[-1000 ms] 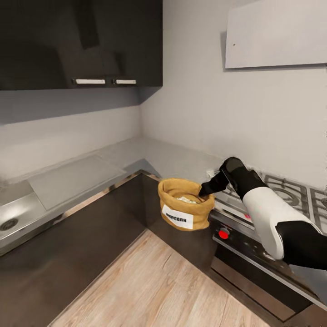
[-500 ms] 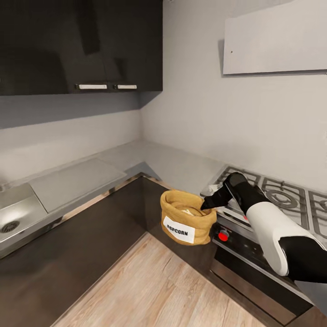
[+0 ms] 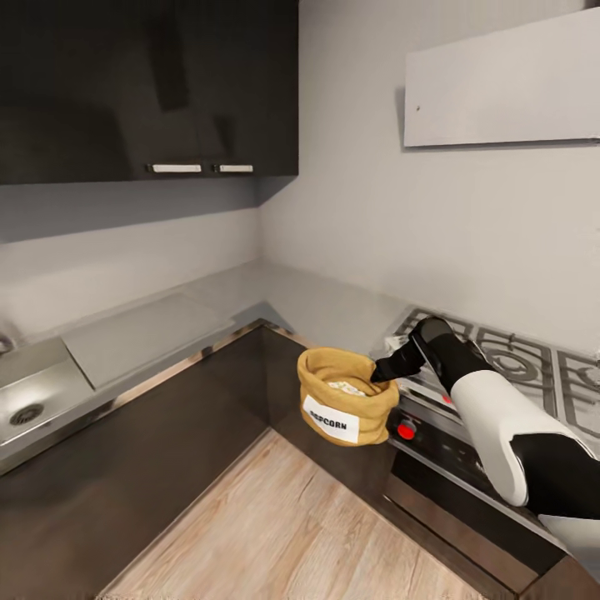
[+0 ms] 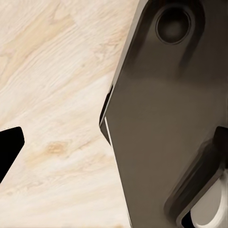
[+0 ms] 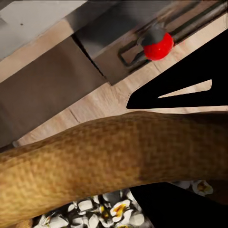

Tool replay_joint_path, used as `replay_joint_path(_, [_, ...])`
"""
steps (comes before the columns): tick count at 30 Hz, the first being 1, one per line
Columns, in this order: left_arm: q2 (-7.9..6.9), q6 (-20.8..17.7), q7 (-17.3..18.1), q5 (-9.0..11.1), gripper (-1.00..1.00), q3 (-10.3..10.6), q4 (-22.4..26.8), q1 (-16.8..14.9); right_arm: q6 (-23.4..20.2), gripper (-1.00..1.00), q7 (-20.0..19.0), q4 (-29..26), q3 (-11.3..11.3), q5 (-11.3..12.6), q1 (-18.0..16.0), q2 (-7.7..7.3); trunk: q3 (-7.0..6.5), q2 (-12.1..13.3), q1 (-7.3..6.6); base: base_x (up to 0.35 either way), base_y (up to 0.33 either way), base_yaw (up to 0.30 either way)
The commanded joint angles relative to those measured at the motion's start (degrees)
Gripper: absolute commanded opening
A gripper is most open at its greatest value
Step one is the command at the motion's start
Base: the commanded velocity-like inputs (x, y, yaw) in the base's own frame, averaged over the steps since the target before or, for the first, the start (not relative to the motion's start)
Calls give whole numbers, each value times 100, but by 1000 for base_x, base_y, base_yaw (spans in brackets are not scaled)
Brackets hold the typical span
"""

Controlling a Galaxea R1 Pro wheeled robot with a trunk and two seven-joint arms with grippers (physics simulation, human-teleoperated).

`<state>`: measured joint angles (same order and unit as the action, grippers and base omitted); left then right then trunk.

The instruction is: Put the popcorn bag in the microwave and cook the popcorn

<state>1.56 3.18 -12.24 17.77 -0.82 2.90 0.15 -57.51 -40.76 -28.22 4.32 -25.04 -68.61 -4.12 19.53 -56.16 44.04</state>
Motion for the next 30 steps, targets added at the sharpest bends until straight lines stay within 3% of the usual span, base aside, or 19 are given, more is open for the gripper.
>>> replay_joint_path(1, [2, 11, -16, 31, 100, -6, 9, 2, -7, -100, -55, -8, -9, -42, -3, -9, -3, -4, -3, -330, 0, 0])
replay_joint_path(7, [-1, 10, -16, 60, 100, -22, 9, 2, 17, -100, -55, -13, -113, -37, -3, -9, -58, -4, -3, -342, 0, 0])
replay_joint_path(12, [-6, 7, -22, 68, 100, -32, 9, 2, 305, -100, -47, -8, -124, -36, -3, -14, -104, -4, -3, -305, 0, 0])
replay_joint_path(19, [-6, 7, -24, 69, 100, -30, 9, 2, 322, -100, -24, -4, -123, -48, -3, -27, -153, -4, -3, -26, 0, 0])
replay_joint_path(23, [-6, 7, -24, 69, 100, -32, 9, 2, 322, -100, 365, -1, -123, -48, -3, -18, -154, -4, -3, 0, 0, 0])
replay_joint_path(30, [-6, 7, -23, 69, 100, -24, 9, 2, 334, -100, 438, -6, -124, -43, -3, -12, -155, -4, -3, 0, 0, 0])
